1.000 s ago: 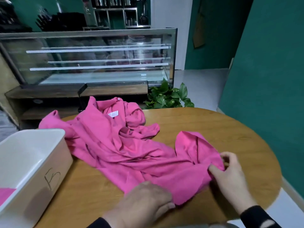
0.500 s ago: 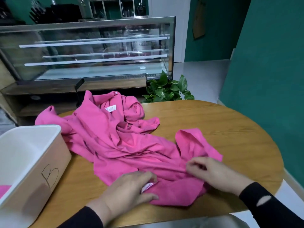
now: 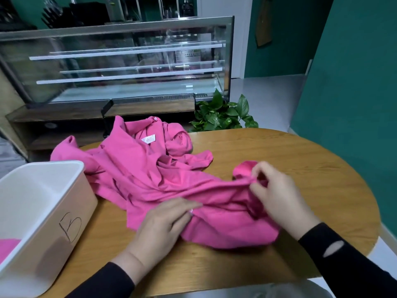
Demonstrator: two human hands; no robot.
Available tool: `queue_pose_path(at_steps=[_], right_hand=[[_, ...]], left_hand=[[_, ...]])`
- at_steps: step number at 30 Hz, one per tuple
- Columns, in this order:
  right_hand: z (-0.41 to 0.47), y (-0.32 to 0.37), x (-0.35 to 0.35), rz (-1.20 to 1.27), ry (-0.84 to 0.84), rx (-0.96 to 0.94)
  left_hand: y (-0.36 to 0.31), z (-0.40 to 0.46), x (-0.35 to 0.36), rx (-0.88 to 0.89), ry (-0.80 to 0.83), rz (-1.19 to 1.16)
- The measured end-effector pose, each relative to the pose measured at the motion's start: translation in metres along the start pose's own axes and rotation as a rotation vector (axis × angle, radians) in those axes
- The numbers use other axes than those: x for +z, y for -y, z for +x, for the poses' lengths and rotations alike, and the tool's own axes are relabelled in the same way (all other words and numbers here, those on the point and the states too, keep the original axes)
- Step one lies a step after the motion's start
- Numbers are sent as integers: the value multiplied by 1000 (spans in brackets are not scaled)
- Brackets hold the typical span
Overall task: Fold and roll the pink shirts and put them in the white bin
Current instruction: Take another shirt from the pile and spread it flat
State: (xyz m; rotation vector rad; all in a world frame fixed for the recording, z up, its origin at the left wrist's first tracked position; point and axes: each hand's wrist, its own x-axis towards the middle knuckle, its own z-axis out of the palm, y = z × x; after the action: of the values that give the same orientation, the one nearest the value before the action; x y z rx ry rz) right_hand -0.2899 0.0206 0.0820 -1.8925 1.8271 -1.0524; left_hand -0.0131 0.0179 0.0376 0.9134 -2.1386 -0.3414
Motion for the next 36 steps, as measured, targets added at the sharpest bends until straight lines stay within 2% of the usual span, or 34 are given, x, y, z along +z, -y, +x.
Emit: queue_pose_path(at_steps=[2, 4, 7, 9, 12, 13, 14, 16, 17, 19, 23, 26, 29, 31, 33, 36], right_hand=[[12, 10, -8, 205, -65, 9], [19, 22, -12, 298, -68, -22], [17, 34, -14, 422, -27, -79], [13, 27, -10, 361, 151, -129], [-4, 11, 1, 331, 643, -72], [-10, 5, 5, 339, 742, -32], [-14, -1, 9, 346, 764, 9], [-15, -21, 18, 281, 575, 22], [-13, -34, 22, 182, 450, 12], [-10, -50, 23, 7, 357, 31], [-6, -69, 19, -163, 438, 149], [2, -70, 20, -324, 355, 95], [10, -65, 28, -487, 454, 38], [16, -62, 36, -435, 456, 32], [26, -57, 33, -322, 310, 67], [47, -43, 4, -160, -118, 138]], left_hand=[[-6, 17, -8, 19, -84, -15], [-12, 31, -14, 50, -133, 2], [-17, 41, -19, 78, -89, 22], [-13, 40, -16, 67, 22, 48], [0, 30, -5, 6, 295, 103], [5, 25, 0, -3, 372, 127], [9, 20, 5, -5, 438, 153], [14, 11, 12, -15, 564, 237], [15, 8, 14, -7, 592, 274], [14, 3, 15, 20, 579, 232], [3, 3, 3, -42, 569, 53], [-4, 6, -5, -37, 570, 9], [-12, 8, -3, 13, 620, 5], [-15, 8, 1, 66, 608, 33], [-16, 9, 2, 96, 586, 65], [-14, 11, -2, 66, 558, 95]])
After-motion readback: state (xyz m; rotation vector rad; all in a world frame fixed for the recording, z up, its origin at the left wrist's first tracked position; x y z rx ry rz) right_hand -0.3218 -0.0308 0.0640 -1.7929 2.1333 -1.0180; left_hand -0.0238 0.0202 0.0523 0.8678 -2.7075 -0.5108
